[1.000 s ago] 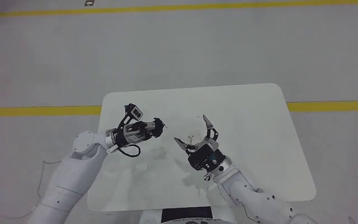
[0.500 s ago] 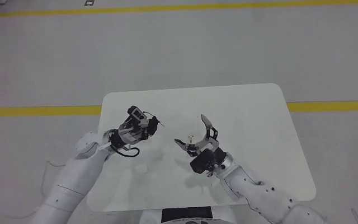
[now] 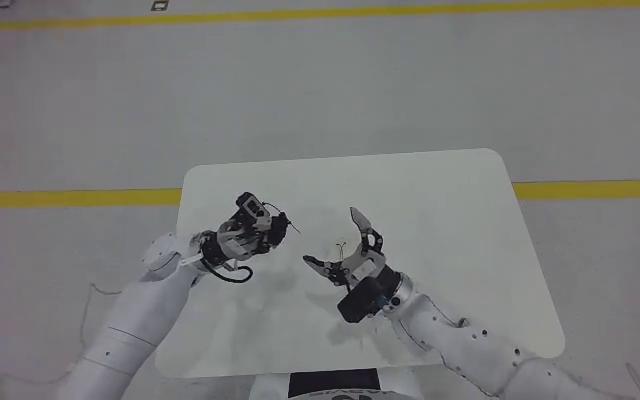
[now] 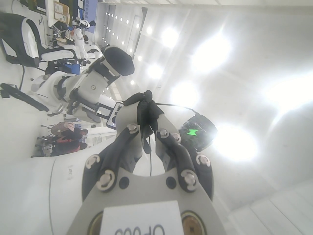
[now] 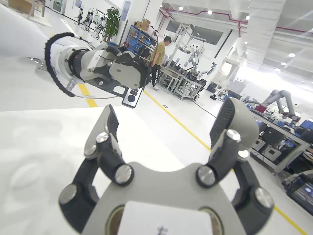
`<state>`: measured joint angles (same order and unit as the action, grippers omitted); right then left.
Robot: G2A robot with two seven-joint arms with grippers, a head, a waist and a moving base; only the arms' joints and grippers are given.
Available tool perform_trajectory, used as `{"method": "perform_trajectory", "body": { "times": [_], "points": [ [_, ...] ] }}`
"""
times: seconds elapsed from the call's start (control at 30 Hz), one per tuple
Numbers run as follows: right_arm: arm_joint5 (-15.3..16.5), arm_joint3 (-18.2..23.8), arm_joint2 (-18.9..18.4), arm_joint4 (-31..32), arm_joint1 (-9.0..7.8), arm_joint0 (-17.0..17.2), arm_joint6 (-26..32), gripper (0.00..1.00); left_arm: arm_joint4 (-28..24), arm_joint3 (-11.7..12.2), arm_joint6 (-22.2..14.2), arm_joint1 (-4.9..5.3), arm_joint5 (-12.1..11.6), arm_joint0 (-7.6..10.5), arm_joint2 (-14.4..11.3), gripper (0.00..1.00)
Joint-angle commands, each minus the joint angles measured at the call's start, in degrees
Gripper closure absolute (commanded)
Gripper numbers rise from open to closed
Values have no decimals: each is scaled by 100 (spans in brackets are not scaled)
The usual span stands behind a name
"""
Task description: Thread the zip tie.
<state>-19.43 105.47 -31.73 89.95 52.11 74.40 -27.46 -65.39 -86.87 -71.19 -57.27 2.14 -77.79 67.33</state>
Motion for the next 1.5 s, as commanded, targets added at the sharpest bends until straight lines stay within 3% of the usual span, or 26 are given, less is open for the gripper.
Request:
{"method": "perform_trajectory", "body": {
  "times": [0.0,0.27,0.4,0.67,1.03,1.07,1.17,1.2,1.47],
  "points": [
    [23,-123,-13,0,-26,-165,18,0,-163,-56,175,-23,92,-27,-56,100],
    [-6,-331,846,0,-228,-1158,-113,0,-380,-16,432,-82,259,21,-185,100],
    [-6,-326,1167,0,-274,-1495,-157,0,-378,26,533,-94,309,30,-203,100],
    [27,-323,1116,0,-259,-1485,-69,0,-469,-59,668,-112,374,-6,-255,100],
    [-6,-485,1274,0,-216,-1730,-8,0,-646,-86,601,-160,500,-20,-333,100],
    [-6,-483,1286,0,-216,-1741,-20,7,-631,-81,595,-162,508,-14,-332,100],
    [-6,-489,1284,0,-221,-1755,-45,45,-631,-81,595,-162,508,-14,-332,100],
    [-6,-489,1281,0,-224,-1755,-62,51,-631,-81,595,-162,508,-14,-332,100],
    [-6,-483,1320,0,-258,-1798,-154,60,-631,-81,595,-162,508,-14,-332,100]
  ]
}}
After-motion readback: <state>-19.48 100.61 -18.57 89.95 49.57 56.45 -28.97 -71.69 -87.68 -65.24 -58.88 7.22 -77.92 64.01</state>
